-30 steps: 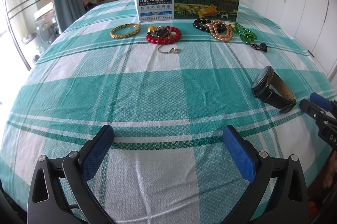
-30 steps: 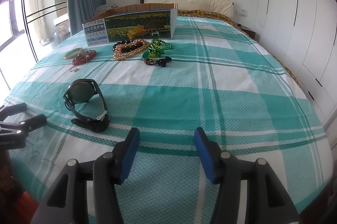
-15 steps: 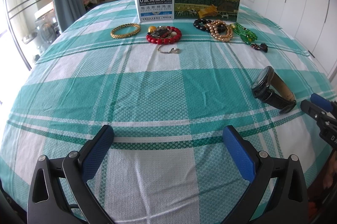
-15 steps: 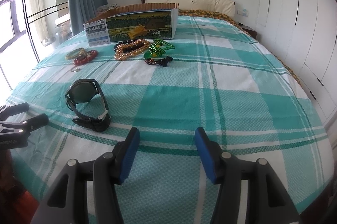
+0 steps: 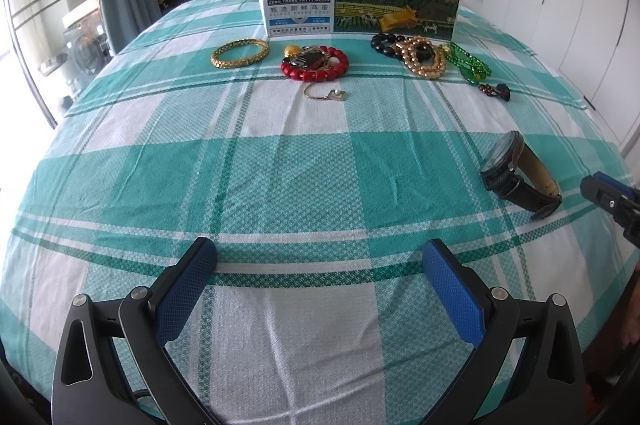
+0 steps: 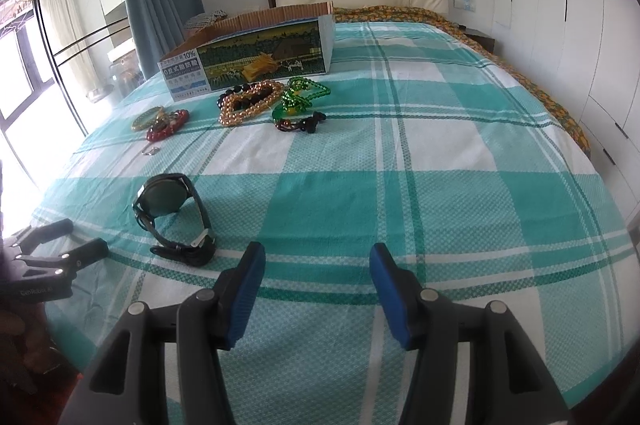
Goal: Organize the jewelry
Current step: 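Grasp the gold bangle with the left tool while the right tool grasps the black watch, then carry the gold bangle and black watch over the cardboard box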
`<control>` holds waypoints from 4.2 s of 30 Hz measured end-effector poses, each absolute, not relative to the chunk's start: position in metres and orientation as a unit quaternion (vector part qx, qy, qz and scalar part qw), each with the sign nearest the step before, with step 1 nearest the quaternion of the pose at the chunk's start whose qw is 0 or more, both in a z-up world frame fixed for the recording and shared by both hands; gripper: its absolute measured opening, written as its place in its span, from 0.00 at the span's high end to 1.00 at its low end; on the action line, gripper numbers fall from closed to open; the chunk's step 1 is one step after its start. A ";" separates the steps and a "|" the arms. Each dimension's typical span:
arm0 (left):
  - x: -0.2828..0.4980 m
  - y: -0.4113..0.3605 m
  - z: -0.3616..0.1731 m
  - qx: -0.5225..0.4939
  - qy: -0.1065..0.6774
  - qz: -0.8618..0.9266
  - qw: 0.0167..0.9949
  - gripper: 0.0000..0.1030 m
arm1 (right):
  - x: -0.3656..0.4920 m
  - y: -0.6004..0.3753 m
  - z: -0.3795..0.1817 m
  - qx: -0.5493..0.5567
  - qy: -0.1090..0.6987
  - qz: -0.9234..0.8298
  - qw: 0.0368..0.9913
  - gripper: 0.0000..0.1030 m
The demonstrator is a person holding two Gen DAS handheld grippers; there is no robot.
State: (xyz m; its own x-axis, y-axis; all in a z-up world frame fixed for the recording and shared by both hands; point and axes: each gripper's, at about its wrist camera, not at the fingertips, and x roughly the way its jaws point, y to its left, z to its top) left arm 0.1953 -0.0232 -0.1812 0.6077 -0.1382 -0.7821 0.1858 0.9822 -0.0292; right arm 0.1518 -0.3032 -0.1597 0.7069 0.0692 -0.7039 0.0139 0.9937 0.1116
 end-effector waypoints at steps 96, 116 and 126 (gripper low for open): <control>0.230 -0.012 -0.175 0.025 0.450 -0.126 0.884 0.40 | 0.197 -0.257 -0.163 0.000 0.440 0.096 0.893 0.63; 0.225 0.000 -0.085 -0.053 0.374 -0.179 0.908 0.97 | 0.189 -0.268 -0.105 0.085 0.403 0.098 0.906 0.94; 0.257 0.005 -0.039 -0.089 0.345 -0.196 0.914 0.97 | 0.210 -0.262 -0.072 0.099 0.379 0.126 0.911 0.94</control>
State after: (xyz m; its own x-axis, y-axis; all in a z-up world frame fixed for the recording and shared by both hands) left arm 0.2566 0.0049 -0.0387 0.6851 -0.4192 -0.5958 0.2962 0.9075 -0.2979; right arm 0.2104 -0.2619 -0.0718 0.6813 0.3050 -0.6654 -0.1546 0.9485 0.2764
